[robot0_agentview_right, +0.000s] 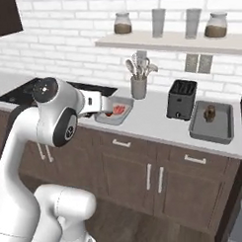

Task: Place one tomato and one steak in each tupperware on the nearby counter, to pack two identical lunches.

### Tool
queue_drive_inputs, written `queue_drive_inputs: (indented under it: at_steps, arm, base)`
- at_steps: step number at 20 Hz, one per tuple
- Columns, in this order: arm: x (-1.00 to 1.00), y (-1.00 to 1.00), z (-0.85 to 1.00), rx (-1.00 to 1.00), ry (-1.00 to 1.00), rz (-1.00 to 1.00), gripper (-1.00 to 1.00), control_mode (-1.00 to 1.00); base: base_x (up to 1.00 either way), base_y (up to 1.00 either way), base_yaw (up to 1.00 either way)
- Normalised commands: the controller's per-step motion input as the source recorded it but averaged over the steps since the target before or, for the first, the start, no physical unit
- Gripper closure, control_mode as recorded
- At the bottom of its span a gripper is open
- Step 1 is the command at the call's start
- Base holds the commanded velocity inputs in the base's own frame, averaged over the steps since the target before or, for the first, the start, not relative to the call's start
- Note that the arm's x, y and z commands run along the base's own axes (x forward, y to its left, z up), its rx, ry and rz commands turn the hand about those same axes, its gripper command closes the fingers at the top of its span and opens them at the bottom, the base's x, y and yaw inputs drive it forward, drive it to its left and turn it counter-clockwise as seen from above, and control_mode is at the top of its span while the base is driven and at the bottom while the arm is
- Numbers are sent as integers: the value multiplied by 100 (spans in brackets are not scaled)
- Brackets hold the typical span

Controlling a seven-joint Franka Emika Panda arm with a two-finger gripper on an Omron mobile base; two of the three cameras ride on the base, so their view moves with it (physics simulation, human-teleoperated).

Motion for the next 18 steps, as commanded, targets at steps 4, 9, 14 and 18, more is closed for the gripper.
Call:
queue_drive_inputs:
  at_steps: [4, 9, 14, 18]
  arm:
    - [0, 0, 0, 0, 0, 0, 100, 100]
    - [0, 0, 0, 0, 0, 0, 100, 100]
    - [0, 0, 0, 0, 0, 0, 100, 100]
    - [0, 0, 0, 0, 0, 0, 100, 100]
  base:
    - [46, -14, -68]
    - [69, -4, -65]
    - [96, 0, -47]
    - [96, 0, -21]
